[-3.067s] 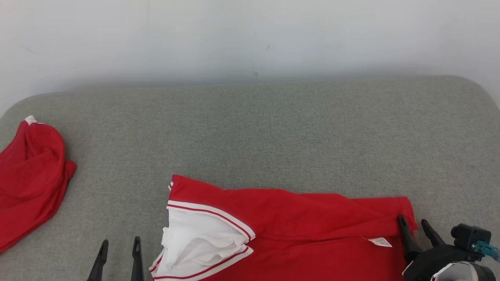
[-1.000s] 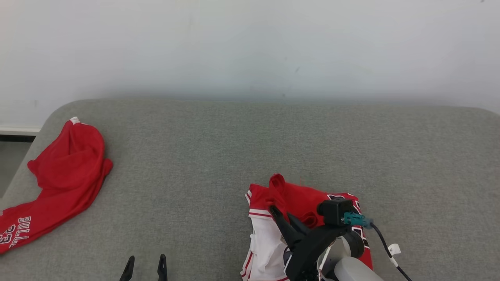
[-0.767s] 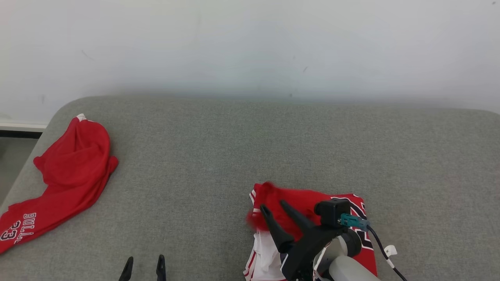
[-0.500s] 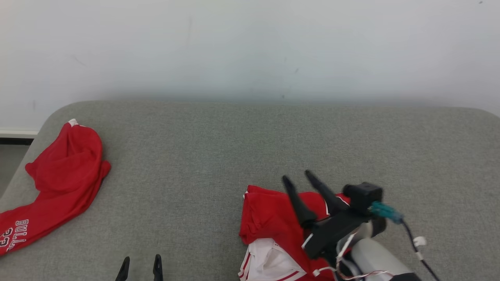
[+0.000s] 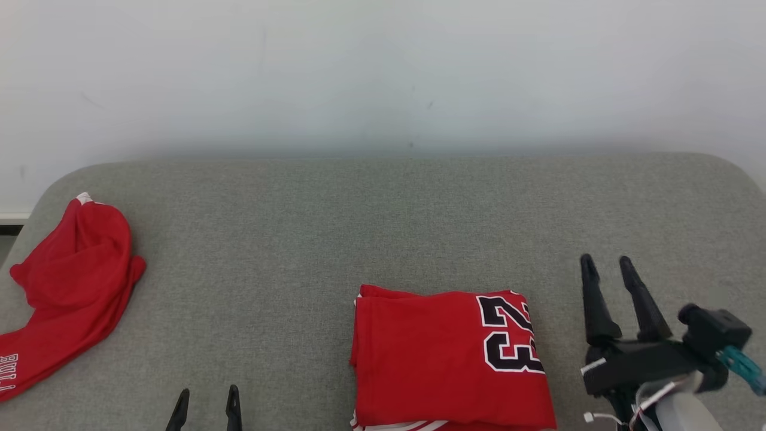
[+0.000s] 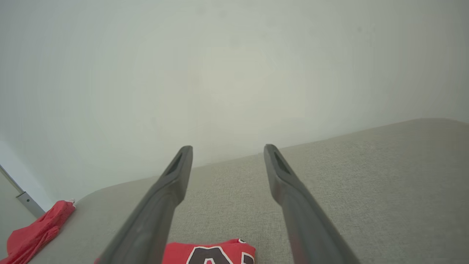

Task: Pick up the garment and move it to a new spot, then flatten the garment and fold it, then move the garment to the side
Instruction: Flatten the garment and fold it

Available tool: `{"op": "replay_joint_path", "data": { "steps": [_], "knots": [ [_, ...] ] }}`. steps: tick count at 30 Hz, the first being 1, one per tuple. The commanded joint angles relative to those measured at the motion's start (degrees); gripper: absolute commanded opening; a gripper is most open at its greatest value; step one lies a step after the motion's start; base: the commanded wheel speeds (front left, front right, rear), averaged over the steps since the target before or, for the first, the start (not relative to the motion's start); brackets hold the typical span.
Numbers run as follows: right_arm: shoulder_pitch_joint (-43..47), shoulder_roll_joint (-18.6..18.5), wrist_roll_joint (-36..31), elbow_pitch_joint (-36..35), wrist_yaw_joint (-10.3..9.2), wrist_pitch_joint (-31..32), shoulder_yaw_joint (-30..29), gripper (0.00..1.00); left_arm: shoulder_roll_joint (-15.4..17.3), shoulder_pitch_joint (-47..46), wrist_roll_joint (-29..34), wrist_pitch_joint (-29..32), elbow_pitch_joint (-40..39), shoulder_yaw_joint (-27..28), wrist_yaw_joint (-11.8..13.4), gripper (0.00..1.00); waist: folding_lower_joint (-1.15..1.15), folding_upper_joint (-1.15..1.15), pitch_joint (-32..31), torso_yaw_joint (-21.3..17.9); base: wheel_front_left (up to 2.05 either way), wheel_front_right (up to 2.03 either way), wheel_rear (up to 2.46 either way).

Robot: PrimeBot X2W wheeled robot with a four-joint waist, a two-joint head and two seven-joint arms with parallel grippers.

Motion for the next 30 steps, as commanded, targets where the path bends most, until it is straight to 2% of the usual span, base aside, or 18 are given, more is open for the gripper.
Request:
{"op": "replay_joint_path", "data": {
  "steps": [1,5,9,15,23,30],
  "knots": [
    [2.7,1.3,-1.3,-1.9,-0.14,-0.2,-2.0,1.00,-0.1,0.2,0.8,-0.2,-0.7,0.2,0.2,1.00,0.00,0.00,0.1,-0.5,0.00,0.00,0.00],
    [7.4,3.0,-5.2,-6.4,-0.14,-0.1,-5.9,1.00,-0.1,0.3,1.1,-0.2,-1.5,0.7,0.8,1.00,0.00,0.00,0.1,-1.4,0.00,0.00,0.00],
    [11.3,4.7,-8.8,-9.3,-0.14,-0.1,-6.8,1.00,-0.1,0.3,1.8,-0.2,-2.1,0.8,1.3,1.00,0.00,0.00,0.1,-2.6,0.00,0.00,0.00],
    [14.4,6.9,-10.3,-10.9,-0.14,-0.1,-7.1,1.00,-0.1,0.1,2.7,-0.2,-2.7,0.9,2.2,1.00,0.00,0.00,-0.3,-3.5,0.00,0.00,0.00],
    [17.6,9.0,-12.5,-11.5,-0.14,-0.1,-8.0,1.00,-0.1,0.5,4.6,-0.2,-3.6,1.1,4.6,1.00,0.00,0.00,-1.1,-3.9,0.00,0.00,0.00],
    [19.2,9.8,-15.6,-11.3,-0.14,-0.1,-8.2,1.00,-0.1,1.5,5.4,-0.2,-3.5,1.6,4.4,1.00,0.00,0.00,-1.6,-3.6,0.00,0.00,0.00]
  ]
}}
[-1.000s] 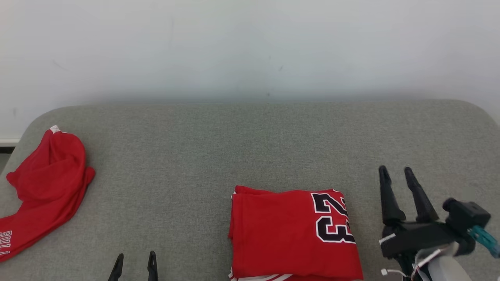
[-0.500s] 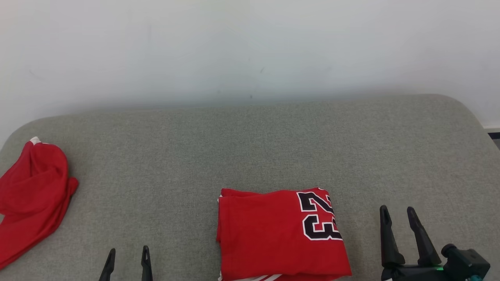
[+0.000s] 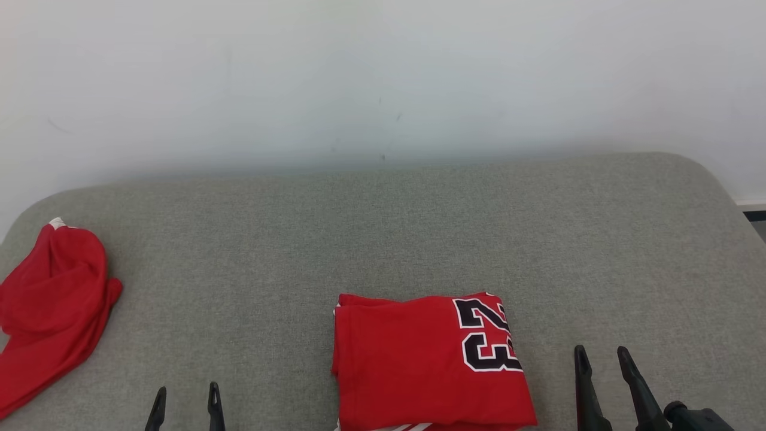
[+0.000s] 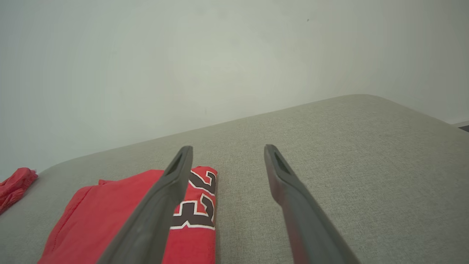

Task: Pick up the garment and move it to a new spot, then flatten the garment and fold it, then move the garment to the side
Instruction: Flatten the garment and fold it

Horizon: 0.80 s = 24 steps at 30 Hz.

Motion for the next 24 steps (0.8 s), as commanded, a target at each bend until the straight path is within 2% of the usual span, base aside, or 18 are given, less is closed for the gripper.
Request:
{"op": "replay_joint_path", "data": {
  "steps": [1,24],
  "knots": [
    [0.6,0.3,-0.3,0.0,-0.14,0.0,0.1,1.00,-0.1,0.6,0.6,-0.2,0.1,0.2,-0.1,1.00,0.00,0.00,-0.1,0.1,0.00,0.00,0.00],
    [0.7,0.6,-2.9,1.4,-0.14,0.0,1.4,1.00,-0.1,1.1,1.0,-0.2,1.2,0.0,-0.5,1.00,0.00,0.00,-0.2,1.3,0.00,0.00,0.00]
  ]
}}
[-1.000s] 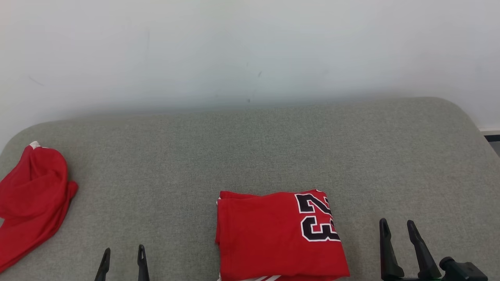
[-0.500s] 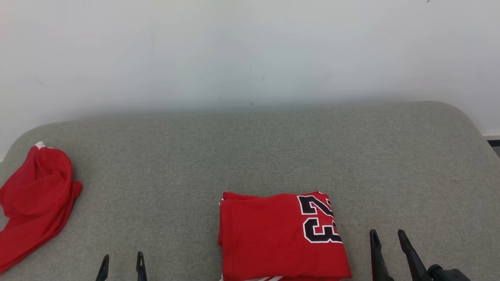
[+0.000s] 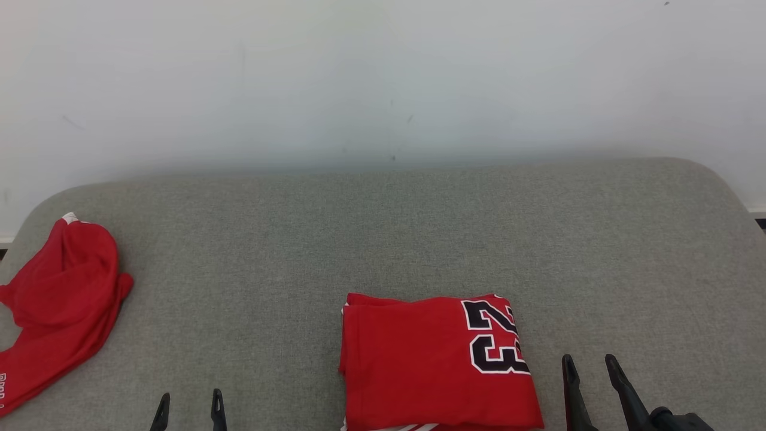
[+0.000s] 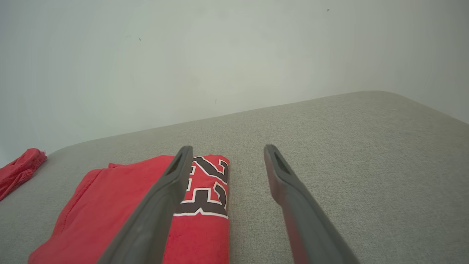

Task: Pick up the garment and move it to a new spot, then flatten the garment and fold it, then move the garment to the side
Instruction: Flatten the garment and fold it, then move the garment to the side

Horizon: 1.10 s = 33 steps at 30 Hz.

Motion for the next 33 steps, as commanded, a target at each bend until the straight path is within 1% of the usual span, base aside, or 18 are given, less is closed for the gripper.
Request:
{"op": "replay_joint_path", "data": {
  "steps": [1,23,33],
  "knots": [
    [0.3,0.2,-0.6,0.1,-0.14,0.0,0.1,1.00,-0.1,0.5,0.1,-0.2,0.0,0.0,0.0,1.00,0.00,0.00,0.0,0.0,0.00,0.00,0.00],
    [0.1,0.2,-0.2,0.8,-0.14,0.0,0.4,1.00,-0.1,0.5,0.7,-0.2,0.1,0.6,-0.5,1.00,0.00,0.00,0.2,0.4,0.00,0.00,0.00],
    [0.5,0.2,-1.1,0.8,-0.14,0.0,0.8,1.00,-0.1,0.9,0.7,-0.2,0.0,0.5,-0.4,1.00,0.00,0.00,0.0,0.4,0.00,0.00,0.00]
  ]
}}
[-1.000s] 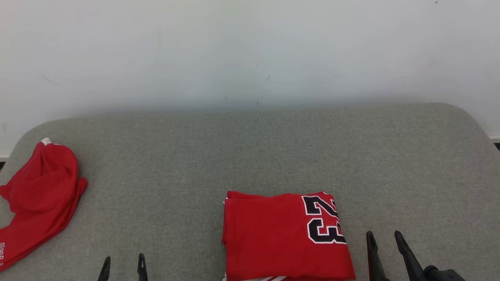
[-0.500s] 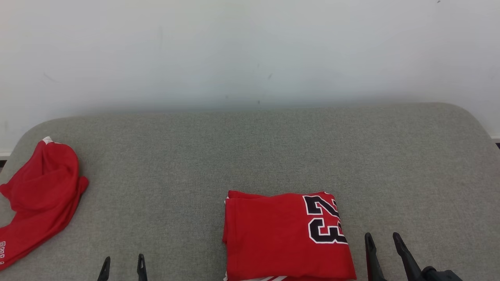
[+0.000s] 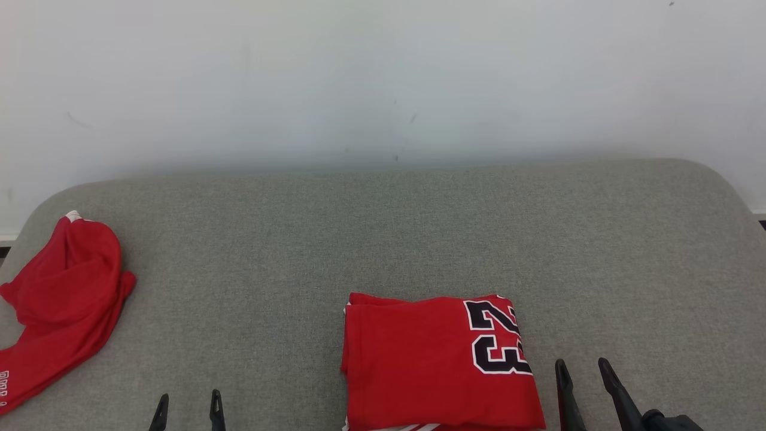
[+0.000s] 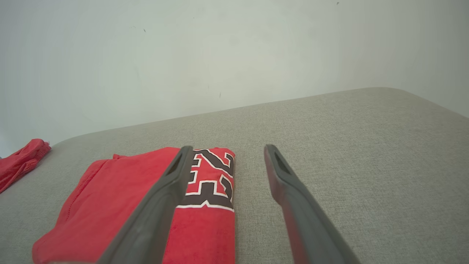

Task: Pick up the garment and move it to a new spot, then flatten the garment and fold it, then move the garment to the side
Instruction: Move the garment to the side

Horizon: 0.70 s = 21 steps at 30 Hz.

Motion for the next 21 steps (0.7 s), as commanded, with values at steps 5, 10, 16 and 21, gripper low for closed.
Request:
{"op": "replay_joint_path", "data": {
  "steps": [5,10,16,21],
  "knots": [
    [0.5,0.2,-0.3,-0.3,-0.14,0.0,0.0,1.00,-0.1,1.0,0.2,-0.2,-0.2,0.0,0.2,1.00,0.00,0.00,-0.1,0.1,0.00,0.00,0.00],
    [0.5,0.2,-0.9,-0.4,-0.14,0.0,0.3,1.00,-0.1,1.1,0.1,-0.2,-0.2,0.0,0.2,1.00,0.00,0.00,-0.2,0.1,0.00,0.00,0.00],
    [0.6,0.2,-0.7,-0.3,-0.14,0.0,0.3,1.00,-0.1,1.0,-0.2,-0.2,-0.3,-0.2,0.2,1.00,0.00,0.00,-0.4,0.2,0.00,0.00,0.00],
    [-1.0,0.0,-0.8,0.6,-0.14,0.0,0.4,1.00,-0.1,0.9,-0.4,-0.2,-0.4,-0.3,0.3,1.00,0.00,0.00,-0.3,0.4,0.00,0.00,0.00]
  ]
}}
